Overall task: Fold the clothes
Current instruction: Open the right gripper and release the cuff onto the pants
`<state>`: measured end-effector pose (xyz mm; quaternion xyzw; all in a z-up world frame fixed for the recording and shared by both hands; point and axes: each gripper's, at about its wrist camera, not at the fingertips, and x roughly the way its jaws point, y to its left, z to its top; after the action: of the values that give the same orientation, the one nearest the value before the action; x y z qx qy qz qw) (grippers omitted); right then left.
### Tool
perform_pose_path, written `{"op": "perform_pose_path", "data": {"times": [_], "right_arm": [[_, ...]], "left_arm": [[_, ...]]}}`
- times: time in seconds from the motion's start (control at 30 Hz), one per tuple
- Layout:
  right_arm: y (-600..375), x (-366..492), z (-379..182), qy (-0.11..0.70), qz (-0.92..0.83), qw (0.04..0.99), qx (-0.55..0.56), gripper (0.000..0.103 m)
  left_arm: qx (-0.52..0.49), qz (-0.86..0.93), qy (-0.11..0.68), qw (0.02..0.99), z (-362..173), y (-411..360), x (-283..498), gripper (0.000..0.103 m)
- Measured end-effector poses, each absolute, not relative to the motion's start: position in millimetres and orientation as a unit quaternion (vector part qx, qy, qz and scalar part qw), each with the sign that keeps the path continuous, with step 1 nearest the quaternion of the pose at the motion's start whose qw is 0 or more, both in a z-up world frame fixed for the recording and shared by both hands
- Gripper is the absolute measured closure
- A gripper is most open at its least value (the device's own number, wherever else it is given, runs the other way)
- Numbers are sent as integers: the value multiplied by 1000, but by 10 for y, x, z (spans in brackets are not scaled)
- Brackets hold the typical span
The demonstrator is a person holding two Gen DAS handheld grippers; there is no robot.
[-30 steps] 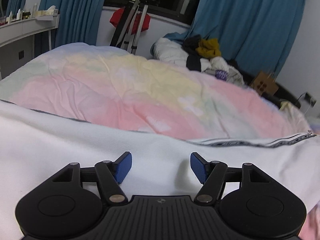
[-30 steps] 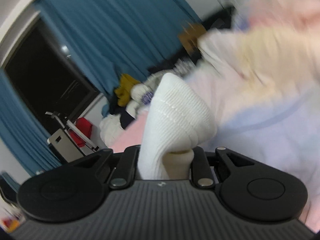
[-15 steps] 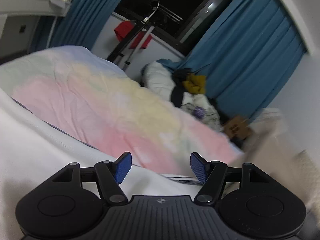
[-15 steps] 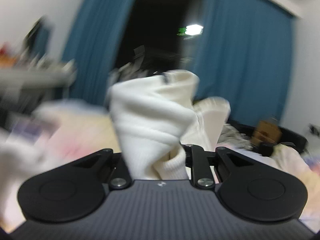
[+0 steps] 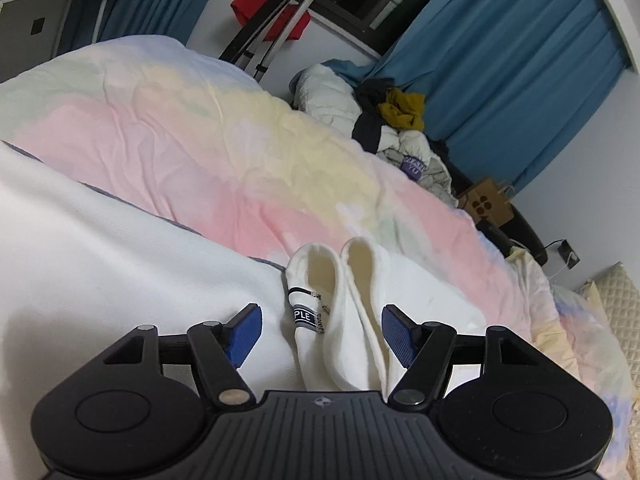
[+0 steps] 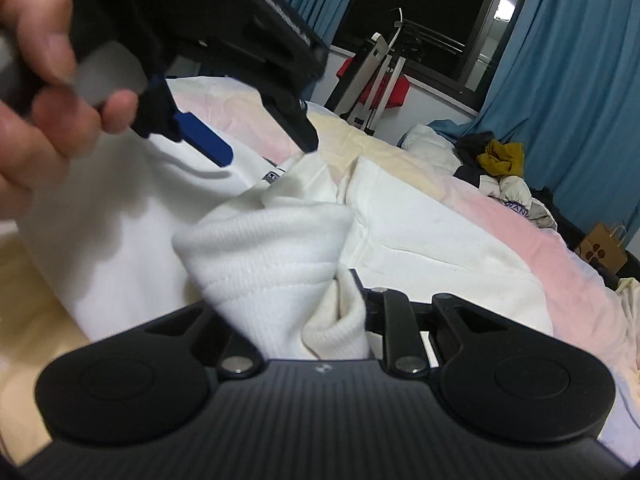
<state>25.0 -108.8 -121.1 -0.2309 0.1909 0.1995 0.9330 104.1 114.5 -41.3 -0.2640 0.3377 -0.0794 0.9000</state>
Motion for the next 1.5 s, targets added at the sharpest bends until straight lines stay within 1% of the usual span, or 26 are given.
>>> {"op": "perform_pose_path", "data": {"times": [0.1, 0.17, 0.2, 0.23, 0.3, 0.4, 0.6, 0.77, 0.83, 0.93, 1.0, 1.03, 1.2, 1.27, 1.3, 1.33, 1.4, 1.43, 1.5], "right_arm": [[-1029, 278, -1214, 208, 202, 930, -227, 78], [-1053, 289, -1125, 222, 218, 929, -199, 67], [-1072, 300, -1075, 230, 230, 928, -180, 56], [-1119, 285, -1015, 238, 247, 926, -154, 40], [-1158, 315, -916, 255, 282, 919, -108, 29], [-1182, 218, -809, 265, 298, 913, -87, 29], [-1400, 111, -624, 254, 301, 917, -56, 29], [-1774, 182, -549, 254, 278, 926, 8, 29], [-1870, 273, -580, 263, 260, 929, 5, 29], [-1883, 399, -721, 308, 268, 913, -21, 29], [-1787, 382, -797, 320, 283, 903, -45, 30], [-1738, 373, -835, 326, 291, 898, -58, 30], [-1522, 335, -1013, 333, 290, 885, -143, 33], [-1438, 321, -1083, 334, 285, 880, -180, 38], [-1438, 321, -1064, 332, 290, 880, -177, 48], [-1455, 319, -1016, 330, 295, 881, -165, 63], [-1488, 315, -918, 326, 306, 883, -143, 78], [-1508, 292, -865, 317, 305, 887, -138, 81], [-1585, 260, -745, 301, 303, 896, -123, 84]], "left_arm": [[-269, -77, 331, 901, -428, 1178, 1050, 35], [-278, -78, 322, 902, -414, 1217, 1039, 35], [-281, -79, 317, 903, -405, 1228, 1034, 35], [-284, -80, 311, 903, -397, 1239, 1030, 35], [-282, -83, 303, 907, -368, 1215, 1043, 35], [-264, -92, 293, 914, -324, 1134, 1009, 35], [-237, -123, 271, 925, -256, 938, 913, 35], [-224, -164, 269, 922, -287, 763, 939, 36], [-239, -176, 289, 910, -367, 728, 994, 36], [-237, -162, 325, 901, -494, 702, 1083, 36], [-233, -149, 348, 896, -577, 689, 1141, 39], [-236, -145, 358, 892, -620, 697, 1168, 44], [-272, -155, 355, 881, -692, 805, 1239, 43], [-287, -166, 348, 877, -689, 843, 1258, 41], [-295, -178, 344, 874, -684, 855, 1270, 40], [-306, -190, 341, 868, -678, 873, 1281, 39], [-335, -216, 339, 852, -667, 921, 1303, 35], [-350, -228, 340, 842, -660, 940, 1312, 32], [-379, -255, 349, 818, -647, 959, 1326, 28]]}}
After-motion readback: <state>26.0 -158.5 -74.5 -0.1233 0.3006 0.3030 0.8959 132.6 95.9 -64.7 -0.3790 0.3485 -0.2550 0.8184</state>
